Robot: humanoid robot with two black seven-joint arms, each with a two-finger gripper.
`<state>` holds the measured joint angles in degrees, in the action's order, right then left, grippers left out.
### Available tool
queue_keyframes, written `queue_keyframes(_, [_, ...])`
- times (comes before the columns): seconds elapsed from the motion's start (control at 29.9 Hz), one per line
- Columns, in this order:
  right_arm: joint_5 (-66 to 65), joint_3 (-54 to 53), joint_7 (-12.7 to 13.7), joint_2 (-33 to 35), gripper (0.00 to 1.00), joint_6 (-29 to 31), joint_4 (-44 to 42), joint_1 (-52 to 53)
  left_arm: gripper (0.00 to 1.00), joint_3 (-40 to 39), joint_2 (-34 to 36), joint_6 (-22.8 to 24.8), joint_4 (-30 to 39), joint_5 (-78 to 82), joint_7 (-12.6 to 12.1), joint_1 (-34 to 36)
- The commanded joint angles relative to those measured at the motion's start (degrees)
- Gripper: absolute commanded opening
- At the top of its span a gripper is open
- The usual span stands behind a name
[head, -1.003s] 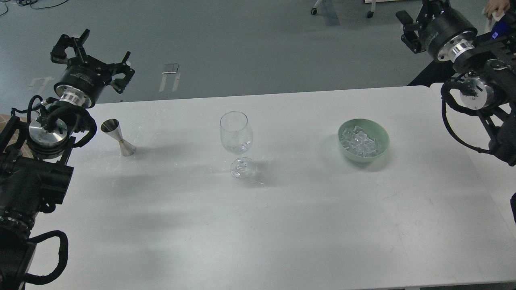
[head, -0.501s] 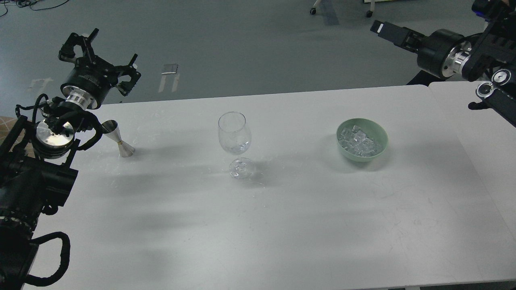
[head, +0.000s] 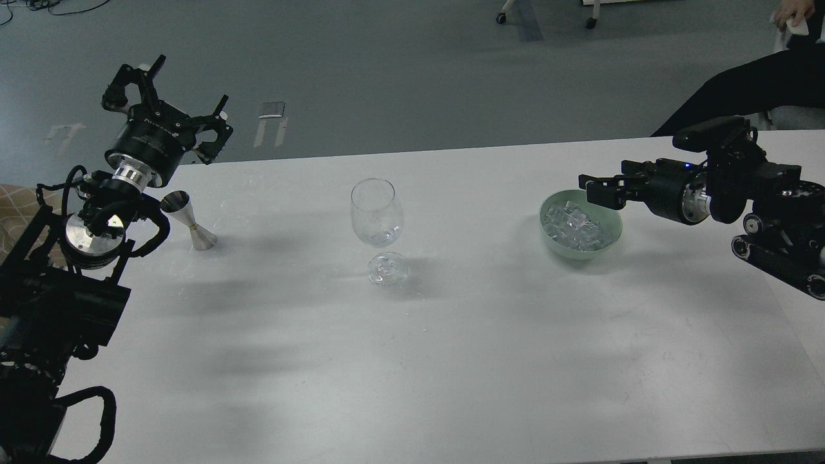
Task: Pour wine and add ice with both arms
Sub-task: 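Reach the right gripper into the green bowl and grasp ice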
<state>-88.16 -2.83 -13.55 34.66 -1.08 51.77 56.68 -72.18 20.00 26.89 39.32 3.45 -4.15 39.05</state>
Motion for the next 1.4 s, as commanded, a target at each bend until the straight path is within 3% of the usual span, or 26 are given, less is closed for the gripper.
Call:
queue_keyframes(0.0, [-0.09,0.46,0.01,-0.73,0.76,-0.86,-0.26,-0.69,0.96,-0.06,-0.14,0.18,0.05,-0.03,0.02,-0.03])
queue_keyframes(0.13, [-0.17,0.55,0.01,-2.05,0.77,-1.03,-1.06,-1.40,0.96,-0.41,-0.76,0.80,0.05,-0.55,0.02,-0.12])
queue_keyframes(0.23, [-0.09,0.55,-0.16,-2.32,0.88,-1.03,-0.97,-1.40,0.96,-0.59,-0.76,1.11,0.05,-0.64,0.02,-0.73])
queue_keyframes(0.43, [0.00,0.55,-2.19,-3.72,0.91,-1.03,-1.14,-1.40,0.96,-0.59,-0.76,1.11,0.05,-0.82,0.64,-0.82])
queue_keyframes(0.7, [-0.26,0.81,-2.19,-6.27,0.75,-1.03,-4.22,-3.77,0.96,-0.59,-0.76,1.11,-0.03,-0.90,1.08,-0.91])
queue_keyframes(0.8, [-0.26,0.81,-2.19,-6.36,0.63,-1.03,-4.31,-4.21,0.96,-0.85,-0.76,1.11,-0.12,-2.22,1.08,-0.91])
queue_keyframes(1.07, [-0.26,0.81,-2.19,-6.36,0.58,-1.03,-4.40,-4.21,0.96,-1.03,-0.49,1.11,-0.21,-4.68,1.08,-1.17])
queue_keyframes(1.2, [-0.26,0.81,-2.19,-6.36,0.43,-1.03,-4.57,-4.56,0.96,-1.03,-0.49,1.11,-0.21,-4.68,1.17,-1.17])
queue_keyframes(1.24, [-0.26,0.81,-2.10,-6.45,0.35,-1.12,-4.66,-4.82,0.96,-1.03,-0.58,1.11,-0.21,-4.60,1.08,-1.17])
queue_keyframes(1.37, [-0.26,0.81,-2.10,-7.24,0.29,-1.03,-5.54,-5.09,0.96,-0.59,-0.67,1.11,-0.39,-4.42,1.08,-1.26])
